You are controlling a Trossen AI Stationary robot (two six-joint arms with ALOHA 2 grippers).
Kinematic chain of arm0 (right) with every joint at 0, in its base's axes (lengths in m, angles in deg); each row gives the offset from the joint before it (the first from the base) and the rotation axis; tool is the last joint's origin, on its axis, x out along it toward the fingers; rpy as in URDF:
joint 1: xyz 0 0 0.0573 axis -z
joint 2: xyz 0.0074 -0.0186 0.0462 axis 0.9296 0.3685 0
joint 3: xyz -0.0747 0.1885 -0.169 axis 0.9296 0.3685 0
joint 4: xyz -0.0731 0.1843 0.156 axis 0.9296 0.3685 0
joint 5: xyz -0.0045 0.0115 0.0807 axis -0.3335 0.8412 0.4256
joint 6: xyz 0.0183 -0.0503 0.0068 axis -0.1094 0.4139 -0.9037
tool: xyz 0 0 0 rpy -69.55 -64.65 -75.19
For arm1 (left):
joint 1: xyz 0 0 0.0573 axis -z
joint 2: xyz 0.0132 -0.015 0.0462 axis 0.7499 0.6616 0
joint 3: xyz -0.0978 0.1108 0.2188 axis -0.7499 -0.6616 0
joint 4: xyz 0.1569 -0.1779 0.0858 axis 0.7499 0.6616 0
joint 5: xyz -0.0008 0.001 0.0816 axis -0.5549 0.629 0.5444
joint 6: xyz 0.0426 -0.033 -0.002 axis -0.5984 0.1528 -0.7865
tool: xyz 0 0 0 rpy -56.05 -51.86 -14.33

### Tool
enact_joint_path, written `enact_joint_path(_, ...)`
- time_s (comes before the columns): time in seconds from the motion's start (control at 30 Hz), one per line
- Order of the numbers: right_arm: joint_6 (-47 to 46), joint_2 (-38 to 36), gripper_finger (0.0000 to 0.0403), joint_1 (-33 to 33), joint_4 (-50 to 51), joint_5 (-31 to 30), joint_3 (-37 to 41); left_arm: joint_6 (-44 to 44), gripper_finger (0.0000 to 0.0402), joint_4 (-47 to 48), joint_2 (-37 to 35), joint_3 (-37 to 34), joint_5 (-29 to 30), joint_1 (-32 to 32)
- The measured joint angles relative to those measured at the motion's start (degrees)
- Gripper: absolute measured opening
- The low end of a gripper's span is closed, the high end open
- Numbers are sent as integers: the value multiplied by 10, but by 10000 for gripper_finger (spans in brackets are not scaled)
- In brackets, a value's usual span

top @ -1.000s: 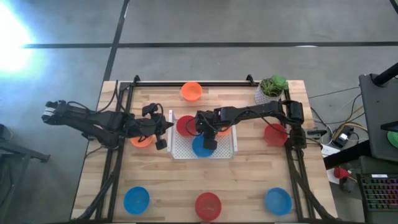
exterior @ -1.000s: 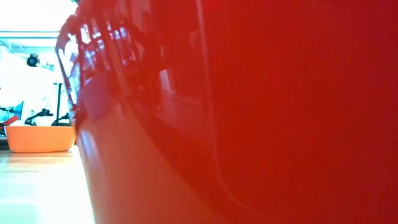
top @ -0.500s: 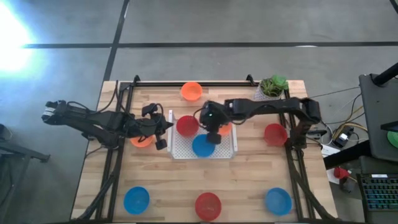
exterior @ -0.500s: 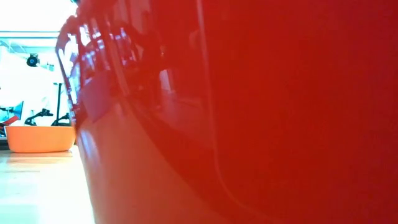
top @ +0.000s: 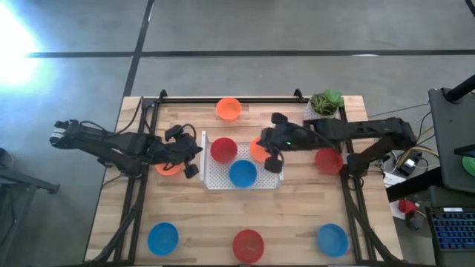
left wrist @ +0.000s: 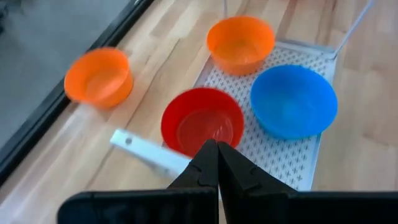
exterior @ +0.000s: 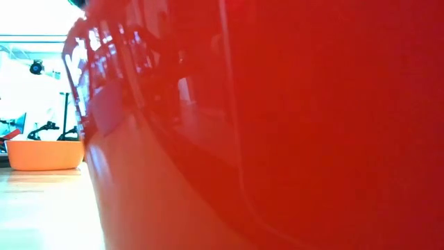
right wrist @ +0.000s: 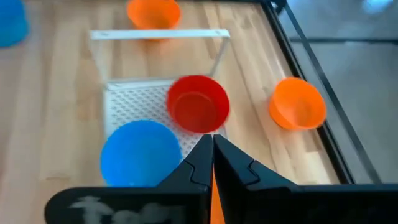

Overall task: Pick & Place Mini bowls
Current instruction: Stack the bottom orange bowl on top of the orange bowl on the shelf

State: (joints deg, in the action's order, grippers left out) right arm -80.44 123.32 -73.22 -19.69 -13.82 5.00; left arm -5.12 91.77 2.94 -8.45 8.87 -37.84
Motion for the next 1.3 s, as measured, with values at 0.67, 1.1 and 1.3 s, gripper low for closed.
enact_joint_path(0.67,-9,-44,8,-91,-2,1,1,190,0,277,-20,-4,-130,24)
enact_joint_path(1.1,-17,-44,8,-116,-5,2,1,204,0,280,-19,-4,-119,23)
enact_joint_path(1.3,-17,-44,8,-118,-5,2,1,257,1,280,-19,-4,-113,23)
